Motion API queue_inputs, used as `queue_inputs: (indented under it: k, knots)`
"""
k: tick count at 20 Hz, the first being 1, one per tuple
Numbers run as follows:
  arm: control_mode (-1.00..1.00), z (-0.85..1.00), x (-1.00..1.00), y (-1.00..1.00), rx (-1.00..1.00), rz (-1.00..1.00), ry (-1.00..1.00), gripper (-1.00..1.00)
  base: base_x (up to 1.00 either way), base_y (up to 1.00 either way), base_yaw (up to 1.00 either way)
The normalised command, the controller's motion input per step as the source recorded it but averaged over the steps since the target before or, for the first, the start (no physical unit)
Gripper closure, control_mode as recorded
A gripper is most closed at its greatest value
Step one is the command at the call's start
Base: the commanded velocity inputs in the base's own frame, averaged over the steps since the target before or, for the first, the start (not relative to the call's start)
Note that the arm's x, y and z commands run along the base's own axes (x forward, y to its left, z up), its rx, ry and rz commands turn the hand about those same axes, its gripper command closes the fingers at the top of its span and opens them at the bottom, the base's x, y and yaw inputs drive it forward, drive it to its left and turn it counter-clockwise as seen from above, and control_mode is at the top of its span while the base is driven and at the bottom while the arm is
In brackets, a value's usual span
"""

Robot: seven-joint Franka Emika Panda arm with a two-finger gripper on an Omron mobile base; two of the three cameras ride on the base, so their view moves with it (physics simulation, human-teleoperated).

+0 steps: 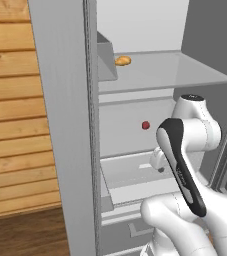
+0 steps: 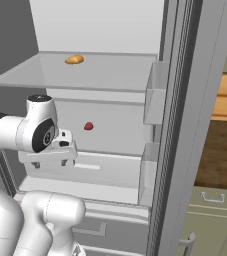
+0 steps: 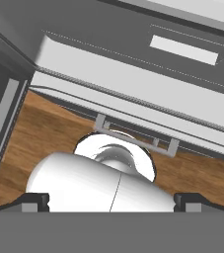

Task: Take the strawberry from the fridge and place it on top of the pancake, located on the dining counter.

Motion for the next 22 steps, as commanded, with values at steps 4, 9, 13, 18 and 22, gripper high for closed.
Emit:
queue_inputs:
  k: [4,9,13,18,22]
  knots:
    - [1.00,0.00,0.00,0.00,0.00,0.00,0.00,-1.00,0.03,-0.03,-0.02]
    - [-1.00,-0.10,0.03,0.00,0.00,-0.05,-0.10,-1.00,0.00,0.00,0.00]
    - [-1.00,-0.28,0.20,0.01,0.00,-0.20,-0.33,-1.00,0.00,0.00,0.00]
    - [-1.00,-0.06,0.74,0.05,0.05,-0.42,-0.27,-1.00,0.00,0.00,0.00]
    - [-1.00,0.22,0.53,0.00,0.18,-0.39,-0.15,-1.00,0.00,0.00,0.00]
